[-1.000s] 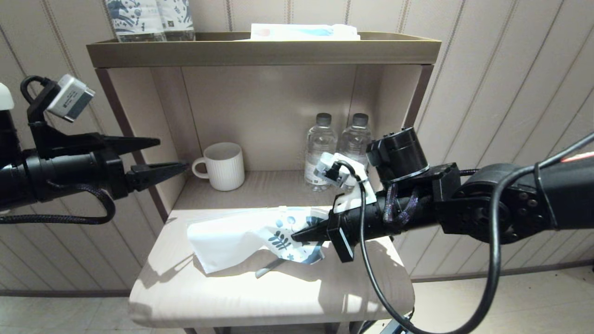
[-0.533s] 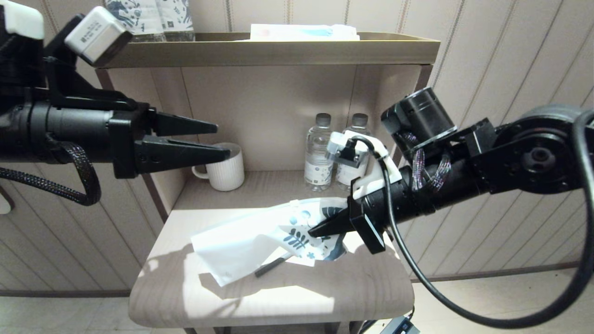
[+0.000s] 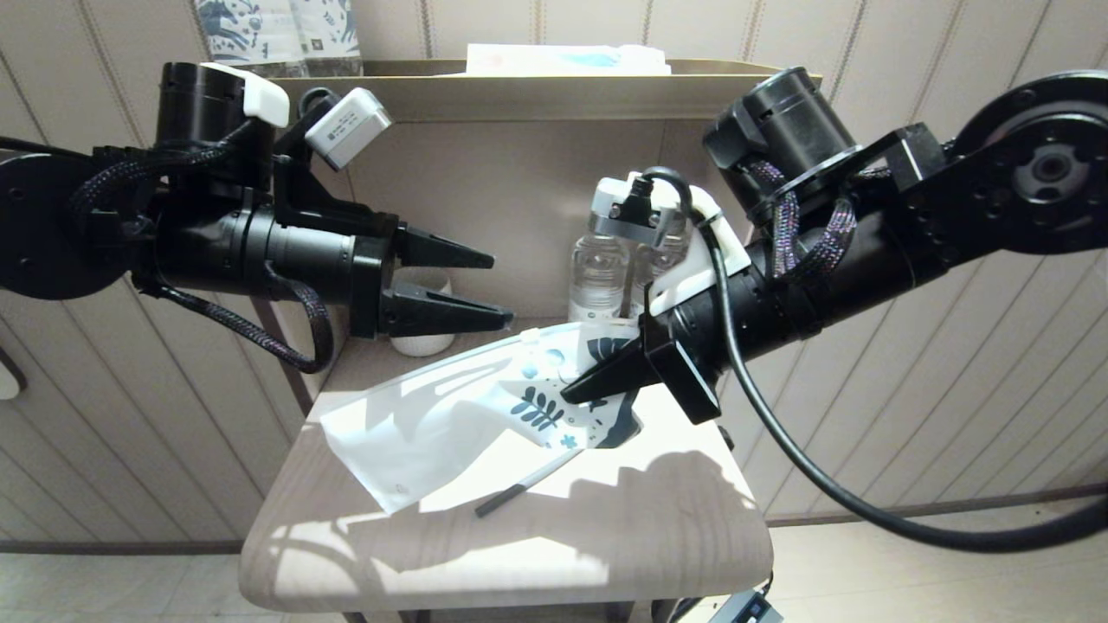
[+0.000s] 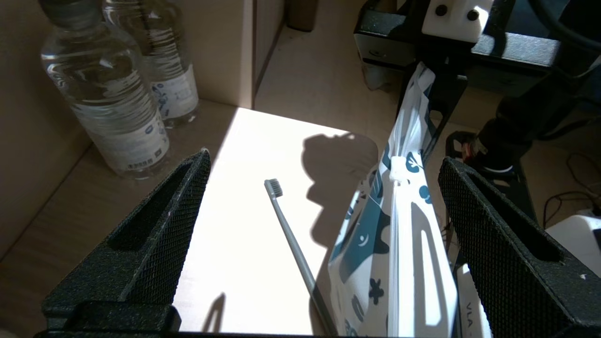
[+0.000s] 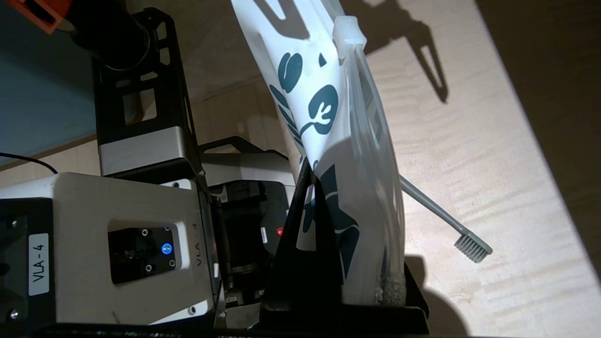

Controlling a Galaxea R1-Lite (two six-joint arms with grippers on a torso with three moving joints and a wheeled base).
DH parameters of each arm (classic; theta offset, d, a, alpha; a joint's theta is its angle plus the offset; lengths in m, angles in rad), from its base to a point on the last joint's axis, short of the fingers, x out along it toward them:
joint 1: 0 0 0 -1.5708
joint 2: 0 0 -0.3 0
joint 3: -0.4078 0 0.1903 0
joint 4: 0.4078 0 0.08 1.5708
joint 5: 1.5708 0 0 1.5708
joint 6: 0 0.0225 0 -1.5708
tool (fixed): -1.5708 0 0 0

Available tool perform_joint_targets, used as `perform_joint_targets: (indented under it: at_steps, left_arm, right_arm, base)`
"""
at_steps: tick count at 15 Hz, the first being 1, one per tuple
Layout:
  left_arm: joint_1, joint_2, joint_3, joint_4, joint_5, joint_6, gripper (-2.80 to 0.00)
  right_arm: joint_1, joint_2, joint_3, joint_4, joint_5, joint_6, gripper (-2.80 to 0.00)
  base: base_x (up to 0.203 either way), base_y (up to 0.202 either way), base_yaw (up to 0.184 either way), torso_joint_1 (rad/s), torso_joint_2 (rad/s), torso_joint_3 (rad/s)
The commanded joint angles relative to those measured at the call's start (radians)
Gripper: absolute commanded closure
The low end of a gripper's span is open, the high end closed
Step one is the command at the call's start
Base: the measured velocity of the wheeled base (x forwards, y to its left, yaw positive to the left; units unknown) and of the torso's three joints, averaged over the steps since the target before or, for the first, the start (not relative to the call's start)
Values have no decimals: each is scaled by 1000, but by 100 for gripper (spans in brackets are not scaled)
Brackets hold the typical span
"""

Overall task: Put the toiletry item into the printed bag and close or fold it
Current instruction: Open the storage bag

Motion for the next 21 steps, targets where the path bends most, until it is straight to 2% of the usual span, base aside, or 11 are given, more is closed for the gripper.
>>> perform_joint_targets:
  at_steps: [1, 3, 21]
  left_arm:
    - [-10, 6, 31, -8, -3, 10, -280]
    - [-10, -6, 36, -10, -6, 7, -280]
    - [-10, 1, 53, -25, -14, 31, -280]
  right_arm:
    - [35, 2, 20, 1, -3, 3, 0]
    - [61, -4, 21, -1, -35, 4, 0]
    - [33, 54, -54, -19, -35, 4, 0]
  base:
    - [0, 0, 0, 0, 0, 0]
    - [0, 0, 0, 0, 0, 0]
    - [0, 0, 0, 0, 0, 0]
